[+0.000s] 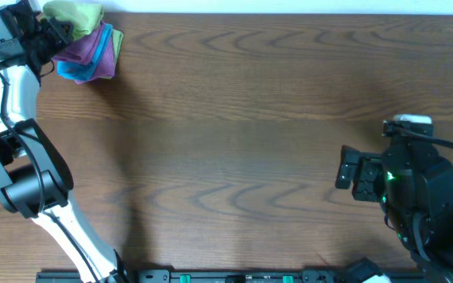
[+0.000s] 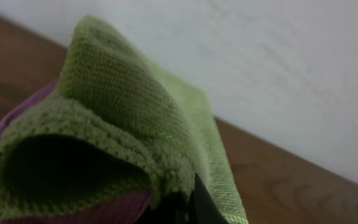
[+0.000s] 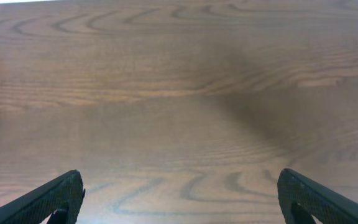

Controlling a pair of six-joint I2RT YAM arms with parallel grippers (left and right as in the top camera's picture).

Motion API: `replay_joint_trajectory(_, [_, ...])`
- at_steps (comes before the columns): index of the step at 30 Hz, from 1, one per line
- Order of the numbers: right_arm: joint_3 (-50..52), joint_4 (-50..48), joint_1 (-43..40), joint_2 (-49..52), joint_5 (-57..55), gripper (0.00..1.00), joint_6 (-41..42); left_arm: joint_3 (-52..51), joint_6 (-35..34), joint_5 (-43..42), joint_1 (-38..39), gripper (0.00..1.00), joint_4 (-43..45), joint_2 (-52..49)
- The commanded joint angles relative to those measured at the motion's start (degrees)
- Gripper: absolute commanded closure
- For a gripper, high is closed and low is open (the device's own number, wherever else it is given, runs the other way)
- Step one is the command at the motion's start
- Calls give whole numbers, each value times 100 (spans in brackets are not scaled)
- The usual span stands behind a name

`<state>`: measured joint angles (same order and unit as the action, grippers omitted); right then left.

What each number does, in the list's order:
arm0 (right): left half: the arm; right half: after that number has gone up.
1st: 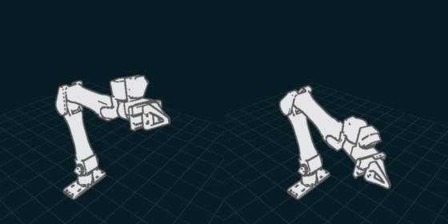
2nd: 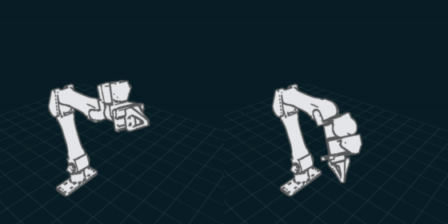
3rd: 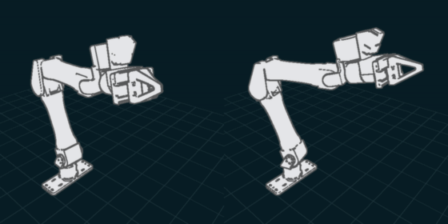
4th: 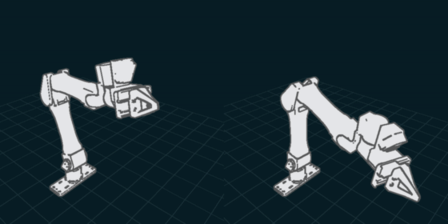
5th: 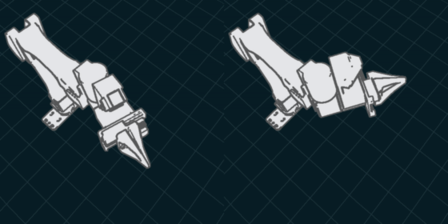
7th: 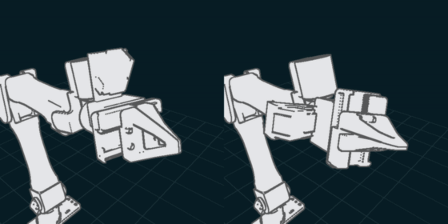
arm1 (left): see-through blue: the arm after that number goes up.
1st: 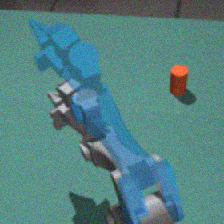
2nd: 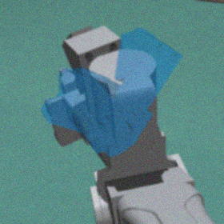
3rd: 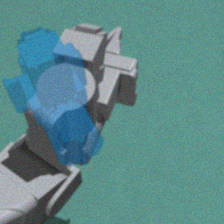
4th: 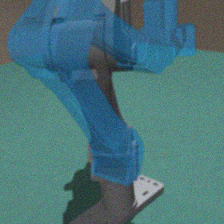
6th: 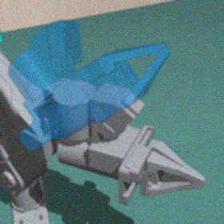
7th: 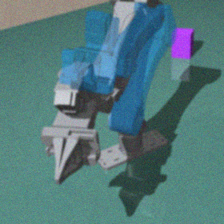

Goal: Fold the cloth
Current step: 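Lower the green cloth onto the stack top and open the left gripper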

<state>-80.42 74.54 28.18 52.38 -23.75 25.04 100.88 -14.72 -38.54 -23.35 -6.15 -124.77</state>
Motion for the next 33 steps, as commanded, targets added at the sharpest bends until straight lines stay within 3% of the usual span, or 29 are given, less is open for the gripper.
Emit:
replay_joint_trajectory(1, [24, -39, -57, -24, 0, 1, 66, 52, 190, 63, -103, 94, -190, -81])
replay_joint_trajectory(7, [24, -70, -57, -24, -2, 1, 63, 52, 195, 149, -116, 92, -625, -81])
replay_joint_trajectory(10, [24, -142, -57, -24, -2, 1, 61, 52, 192, 151, -116, 76, -837, -81])
replay_joint_trajectory(11, [24, -175, -57, -24, -4, 1, 61, 52, 192, 157, -116, 59, -970, -81])
replay_joint_trajectory(13, [24, -175, -57, -24, -4, 1, 61, 52, 195, 271, -120, 51, -1200, -81])
replay_joint_trajectory(28, [26, -173, -57, 168, -46, 1, 57, 52, 256, 315, -175, 50, -2114, 229])
replay_joint_trajectory(33, [24, -236, -57, 358, -44, 1, -2, 52, 376, 476, -201, 51, -2892, 798])
